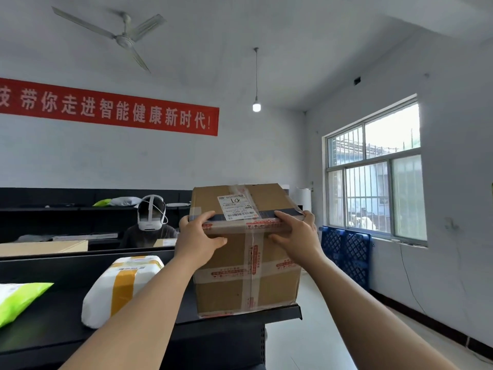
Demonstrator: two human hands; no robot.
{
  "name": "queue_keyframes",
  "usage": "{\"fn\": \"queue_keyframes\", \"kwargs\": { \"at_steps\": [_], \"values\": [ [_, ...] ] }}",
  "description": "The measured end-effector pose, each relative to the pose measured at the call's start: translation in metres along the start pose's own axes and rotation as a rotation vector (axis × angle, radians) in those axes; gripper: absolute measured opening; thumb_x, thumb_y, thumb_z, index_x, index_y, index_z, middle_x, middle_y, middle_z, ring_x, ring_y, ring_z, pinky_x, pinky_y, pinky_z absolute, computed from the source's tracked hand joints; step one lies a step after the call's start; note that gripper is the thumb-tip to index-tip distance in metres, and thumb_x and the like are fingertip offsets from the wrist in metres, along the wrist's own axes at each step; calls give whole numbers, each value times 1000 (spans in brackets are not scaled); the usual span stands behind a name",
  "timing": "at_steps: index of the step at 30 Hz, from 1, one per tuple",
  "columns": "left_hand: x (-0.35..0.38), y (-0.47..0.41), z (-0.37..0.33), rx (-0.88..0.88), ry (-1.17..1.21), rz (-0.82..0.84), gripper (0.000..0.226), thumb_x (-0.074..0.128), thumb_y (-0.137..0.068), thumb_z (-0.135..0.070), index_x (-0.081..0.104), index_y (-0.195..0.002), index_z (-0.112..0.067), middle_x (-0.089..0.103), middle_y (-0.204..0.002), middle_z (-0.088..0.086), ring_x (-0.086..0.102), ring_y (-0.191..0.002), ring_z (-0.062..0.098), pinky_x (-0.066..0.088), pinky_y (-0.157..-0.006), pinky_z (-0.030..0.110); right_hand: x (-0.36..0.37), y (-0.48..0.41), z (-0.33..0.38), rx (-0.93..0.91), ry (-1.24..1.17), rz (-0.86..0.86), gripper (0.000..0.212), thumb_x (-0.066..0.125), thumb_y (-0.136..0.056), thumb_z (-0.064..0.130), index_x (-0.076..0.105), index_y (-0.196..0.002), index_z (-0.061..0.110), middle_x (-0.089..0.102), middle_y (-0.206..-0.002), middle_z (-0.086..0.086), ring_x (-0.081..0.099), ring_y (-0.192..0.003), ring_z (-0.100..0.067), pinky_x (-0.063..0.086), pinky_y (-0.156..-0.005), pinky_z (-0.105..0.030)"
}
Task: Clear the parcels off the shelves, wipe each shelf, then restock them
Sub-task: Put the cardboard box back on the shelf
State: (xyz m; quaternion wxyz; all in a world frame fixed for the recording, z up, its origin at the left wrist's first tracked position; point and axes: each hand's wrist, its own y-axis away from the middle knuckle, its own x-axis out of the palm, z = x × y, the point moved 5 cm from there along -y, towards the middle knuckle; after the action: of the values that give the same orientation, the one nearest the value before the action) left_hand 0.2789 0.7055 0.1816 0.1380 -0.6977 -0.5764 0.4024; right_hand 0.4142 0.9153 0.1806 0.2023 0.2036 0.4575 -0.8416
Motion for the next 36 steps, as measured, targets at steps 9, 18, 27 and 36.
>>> {"fn": "queue_keyframes", "kwargs": {
  "at_steps": [9,18,27,36],
  "values": [
    [34,-47,36,-35,10,60,70,80,-73,-32,46,-135,-35,33,-138,8,49,-115,26,46,-96,38,38,-43,-19,45,28,61,65,72,-82,39,44,-140,44,20,-148,-12,30,-131,-38,29,-110,-49],
    [56,-91,67,-12,-33,37,58,78,-75,-37,47,-124,-38,39,-126,2,43,-93,13,43,-76,28,76,-81,-33,63,37,117,63,72,-82,41,46,-139,41,34,-138,-9,35,-127,-34,33,-110,-48],
    [76,-123,87,-62,-92,90,62,77,-75,-41,44,-127,-40,40,-129,6,48,-93,18,47,-74,29,101,-116,-45,74,70,202,61,70,-83,41,43,-138,45,34,-133,-7,42,-118,-33,40,-107,-47],
    [82,-138,94,-102,-122,118,61,77,-75,-40,44,-127,-38,42,-125,7,52,-92,21,47,-75,31,119,-137,-51,74,86,292,59,66,-87,35,39,-137,49,28,-143,-8,36,-125,-37,36,-109,-53]
  ]
}}
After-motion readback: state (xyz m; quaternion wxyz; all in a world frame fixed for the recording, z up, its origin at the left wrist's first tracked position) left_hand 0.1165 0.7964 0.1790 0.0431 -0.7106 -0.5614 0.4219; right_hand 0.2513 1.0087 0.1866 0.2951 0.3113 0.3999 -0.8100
